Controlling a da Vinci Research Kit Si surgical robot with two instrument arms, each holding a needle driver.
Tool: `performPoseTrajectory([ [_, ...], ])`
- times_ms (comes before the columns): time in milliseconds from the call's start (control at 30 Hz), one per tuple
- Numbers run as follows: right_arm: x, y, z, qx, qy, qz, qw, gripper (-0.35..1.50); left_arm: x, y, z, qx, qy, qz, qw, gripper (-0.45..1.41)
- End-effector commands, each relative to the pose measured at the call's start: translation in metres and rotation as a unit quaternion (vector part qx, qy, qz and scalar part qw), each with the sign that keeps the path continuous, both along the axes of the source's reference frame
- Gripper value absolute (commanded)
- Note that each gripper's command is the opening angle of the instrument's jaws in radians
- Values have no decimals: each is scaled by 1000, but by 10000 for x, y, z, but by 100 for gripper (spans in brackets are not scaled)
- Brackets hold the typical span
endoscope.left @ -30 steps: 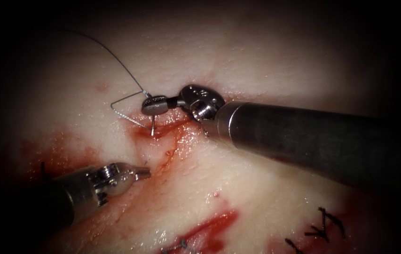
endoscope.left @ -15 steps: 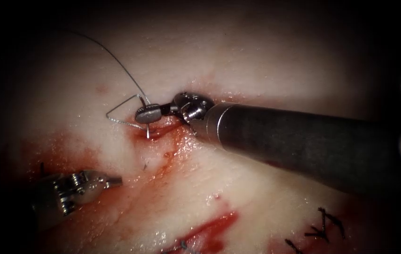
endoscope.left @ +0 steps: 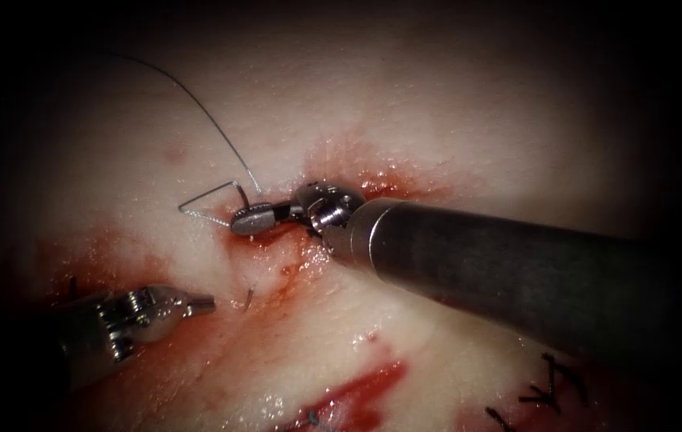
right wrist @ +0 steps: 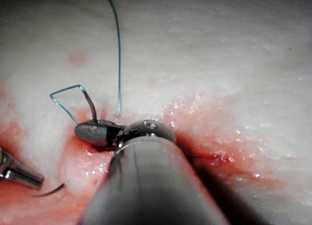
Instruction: Wound Closure
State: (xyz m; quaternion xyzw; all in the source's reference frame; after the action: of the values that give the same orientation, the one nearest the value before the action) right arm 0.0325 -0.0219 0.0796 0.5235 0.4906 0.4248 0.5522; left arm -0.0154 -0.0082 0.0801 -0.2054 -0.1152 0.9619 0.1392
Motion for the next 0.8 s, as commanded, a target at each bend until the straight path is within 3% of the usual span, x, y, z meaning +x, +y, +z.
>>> performPoseTrajectory([
  [33, 11, 3, 5, -2, 2, -1, 1000, -35, -5, 5, 5, -1, 0, 0, 1000, 2],
  [333, 14, -14, -2, 40, -4, -13, 999, -35, -9, 5, 6, -16, -10, 10, 1000, 0],
  [467, 13, -4, -2, 17, 1, 5, 1000, -35, -11, 5, 6, -27, -25, 21, 999, -5],
  [567, 4, 18, -2, -23, 4, 45, 999, 31, -11, 8, 7, -47, -59, 37, 996, -13],
  [600, 4, 18, -2, -23, 4, 45, 999, 31, -11, 8, 7, -47, -59, 37, 996, -13],
  [633, -3, 30, -4, -48, -2, 58, 997, 49, -11, 9, 8, -62, -86, 44, 993, -15],
  [700, -7, 35, -5, -55, -5, 64, 996, 57, -11, 11, 8, -71, -107, 44, 991, -15],
  [733, -15, 48, -8, -77, -12, 79, 994, 79, -10, 12, 9, -79, -135, 40, 987, -27],
  [767, -18, 53, -10, -80, -15, 85, 993, 86, -11, 14, 9, -83, -149, 35, 985, -45],
  [800, -22, 58, -12, -89, -16, 92, 992, 91, -11, 15, 9, -87, -158, 30, 983, -45],
])
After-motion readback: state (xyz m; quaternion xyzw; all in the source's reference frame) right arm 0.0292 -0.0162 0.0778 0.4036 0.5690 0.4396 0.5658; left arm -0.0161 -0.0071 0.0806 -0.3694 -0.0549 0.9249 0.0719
